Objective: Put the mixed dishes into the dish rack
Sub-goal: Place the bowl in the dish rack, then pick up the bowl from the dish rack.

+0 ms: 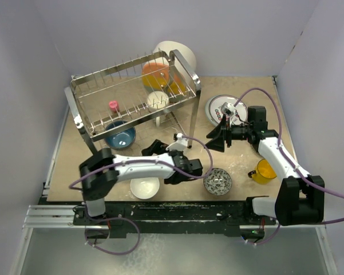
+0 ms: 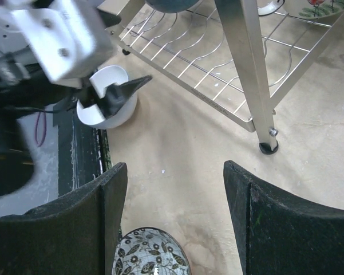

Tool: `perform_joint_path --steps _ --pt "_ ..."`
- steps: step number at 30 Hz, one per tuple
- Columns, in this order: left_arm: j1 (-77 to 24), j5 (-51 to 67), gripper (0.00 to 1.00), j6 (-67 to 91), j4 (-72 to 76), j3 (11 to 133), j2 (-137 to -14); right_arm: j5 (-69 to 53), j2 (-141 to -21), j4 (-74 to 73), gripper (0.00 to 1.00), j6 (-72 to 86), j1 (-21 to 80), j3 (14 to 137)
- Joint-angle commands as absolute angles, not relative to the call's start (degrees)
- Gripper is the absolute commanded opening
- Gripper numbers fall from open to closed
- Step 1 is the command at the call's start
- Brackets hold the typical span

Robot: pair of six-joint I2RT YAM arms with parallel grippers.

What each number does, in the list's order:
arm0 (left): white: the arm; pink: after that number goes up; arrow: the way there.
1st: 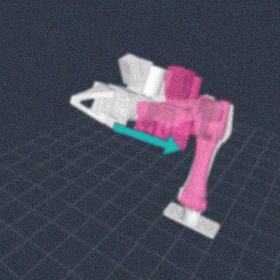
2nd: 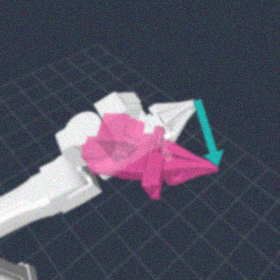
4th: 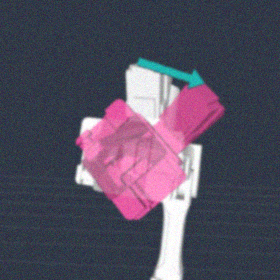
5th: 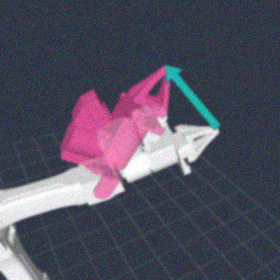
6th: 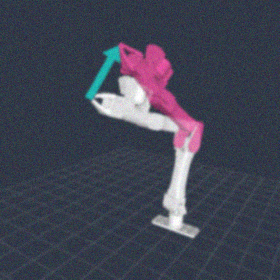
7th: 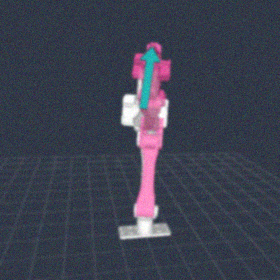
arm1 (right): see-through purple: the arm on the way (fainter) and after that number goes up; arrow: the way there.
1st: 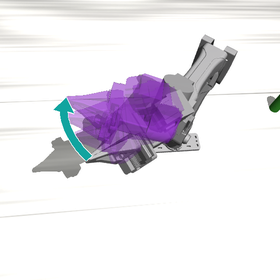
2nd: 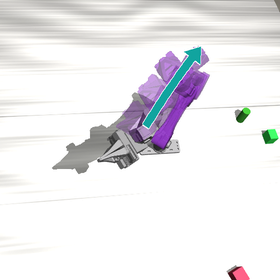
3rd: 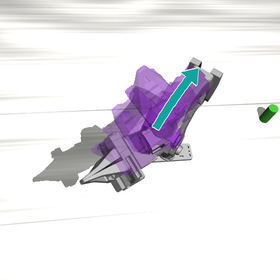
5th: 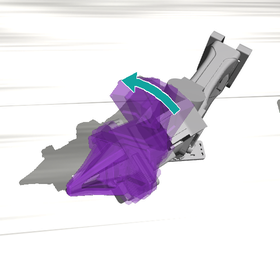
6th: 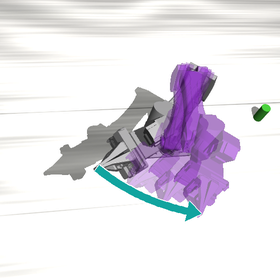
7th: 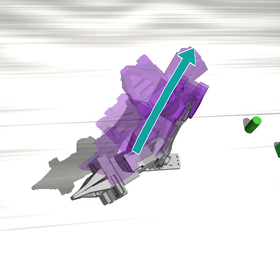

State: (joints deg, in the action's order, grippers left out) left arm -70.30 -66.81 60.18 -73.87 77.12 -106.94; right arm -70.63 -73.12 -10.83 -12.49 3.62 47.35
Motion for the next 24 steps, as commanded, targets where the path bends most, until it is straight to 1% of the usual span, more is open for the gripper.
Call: perform_joint_path --steps 1,3,6,9,13,19,21,24 --pt "-71.88 -52.29 0.91 37.09 -42.46 68.50 -92.29 -69.50 -72.33 -10.99 0.71 -14.59 3.43 49.95" --pt "-71.98 -44.76 0.92 29.81 -29.92 62.36 -84.83 -68.93 -72.33 -12.36 0.71 -15.46 3.43 50.22" --pt "-71.94 -35.05 1.00 24.16 -16.46 54.35 -74.10 -67.94 -72.33 -14.00 0.71 -16.84 3.43 50.90" --pt "-71.89 -29.31 0.99 19.06 -10.54 49.86 -65.98 -66.94 -72.24 -14.77 0.71 -17.92 3.41 51.23" --pt "-71.89 -29.21 0.99 14.50 -10.53 47.02 -62.71 -66.54 -72.41 -14.85 0.71 -18.31 3.39 51.41" --pt "-69.49 -44.89 1.00 18.38 -28.62 53.91 -68.61 -66.01 -72.93 -14.96 0.71 -18.72 3.34 51.50" --pt "-67.34 -47.39 0.95 18.92 -31.13 55.30 -70.41 -65.96 -73.18 -14.94 0.71 -18.81 3.34 51.50" --pt "-62.86 -46.72 0.89 17.61 -30.45 55.27 -71.33 -65.82 -73.47 -15.05 0.71 -18.90 3.34 51.50"
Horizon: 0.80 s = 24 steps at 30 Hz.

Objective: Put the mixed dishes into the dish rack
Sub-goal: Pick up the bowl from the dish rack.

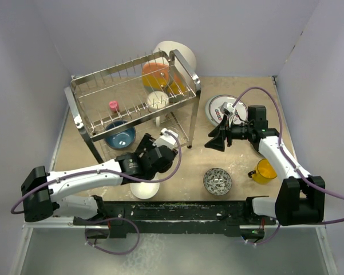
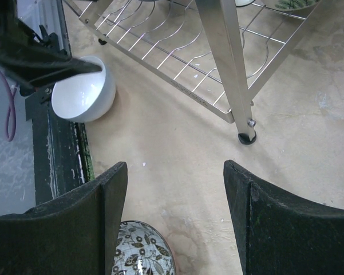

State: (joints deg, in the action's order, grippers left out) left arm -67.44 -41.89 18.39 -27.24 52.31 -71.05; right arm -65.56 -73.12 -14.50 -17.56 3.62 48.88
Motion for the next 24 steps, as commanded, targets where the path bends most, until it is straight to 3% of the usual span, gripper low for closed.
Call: perform_joint_path --steps 1,7,24 --pt "-61.10 -46.08 0.87 17.29 -30.37 55.23 -71.36 -65.75 -73.48 -15.06 0.71 -18.90 3.34 51.50" --pt "-56.28 -44.72 0.80 12.04 -26.72 54.48 -70.62 -65.74 -73.80 -14.88 0.71 -18.92 3.34 51.50" --pt "-46.36 -46.38 0.63 0.97 -21.72 57.16 -82.87 -65.99 -74.43 -14.67 0.71 -18.86 3.34 51.33"
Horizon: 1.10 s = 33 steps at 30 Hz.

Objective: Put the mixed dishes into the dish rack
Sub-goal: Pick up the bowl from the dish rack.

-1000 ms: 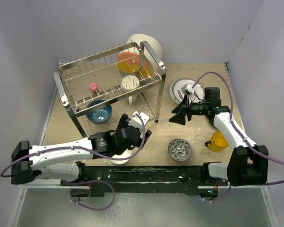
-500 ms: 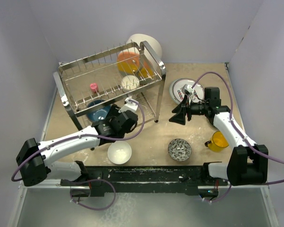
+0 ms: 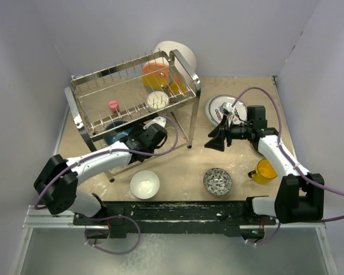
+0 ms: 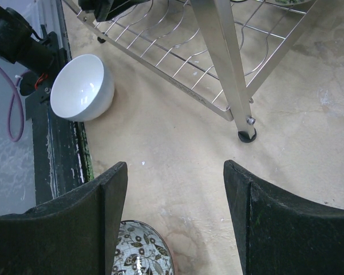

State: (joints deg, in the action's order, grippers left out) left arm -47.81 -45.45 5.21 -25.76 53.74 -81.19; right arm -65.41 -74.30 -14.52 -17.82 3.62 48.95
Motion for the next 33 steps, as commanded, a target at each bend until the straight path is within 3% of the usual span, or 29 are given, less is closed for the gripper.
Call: perform_joint_path --steps 1,8,20,27,33 --pt "-45.98 -45.77 0.61 0.44 -21.51 57.47 -83.47 -66.00 -74.44 -14.63 0.71 -18.89 3.34 51.33" --pt "-44.46 -40.61 0.58 0.43 -23.15 57.83 -86.08 -65.96 -74.27 -14.77 0.71 -18.89 3.34 51.42" --pt "-41.93 -36.47 0.39 1.45 -25.03 58.62 -88.10 -66.08 -74.01 -14.94 0.71 -18.86 3.34 51.42" --pt "-41.95 -35.51 0.14 1.06 -26.36 59.99 -87.97 -66.30 -73.75 -15.18 0.71 -18.96 3.34 51.50" --pt "-42.50 -33.25 0.00 2.69 -29.85 62.86 -86.58 -66.38 -73.74 -15.17 0.71 -19.07 3.34 51.46"
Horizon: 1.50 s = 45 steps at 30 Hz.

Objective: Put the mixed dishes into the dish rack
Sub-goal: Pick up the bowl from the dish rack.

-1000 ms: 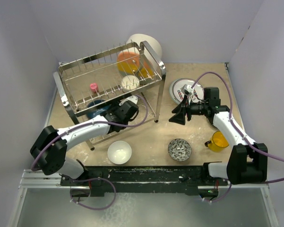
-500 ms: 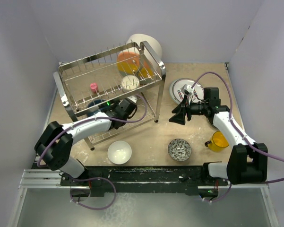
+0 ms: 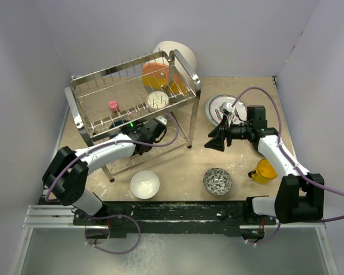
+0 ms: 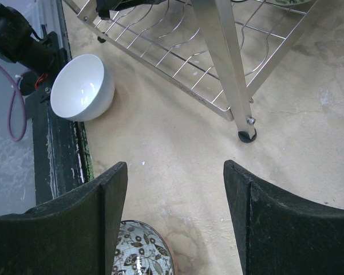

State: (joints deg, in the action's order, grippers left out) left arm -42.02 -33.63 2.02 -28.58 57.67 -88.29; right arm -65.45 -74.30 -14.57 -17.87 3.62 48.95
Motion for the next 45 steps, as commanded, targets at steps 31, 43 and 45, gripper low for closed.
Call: perform_joint_path --steps 31,43,45 --pt "-60.67 -27.03 0.00 14.28 -15.04 56.37 -67.60 -68.67 -72.60 -11.44 0.77 -15.56 3.33 49.01" --pt "-61.39 -19.09 0.00 17.74 8.93 42.23 -59.88 -75.70 -70.88 20.30 0.98 16.06 4.03 38.64" --pt "-61.71 -18.49 0.00 17.71 10.92 41.56 -59.14 -74.77 -70.84 26.84 0.98 22.76 4.95 36.74"
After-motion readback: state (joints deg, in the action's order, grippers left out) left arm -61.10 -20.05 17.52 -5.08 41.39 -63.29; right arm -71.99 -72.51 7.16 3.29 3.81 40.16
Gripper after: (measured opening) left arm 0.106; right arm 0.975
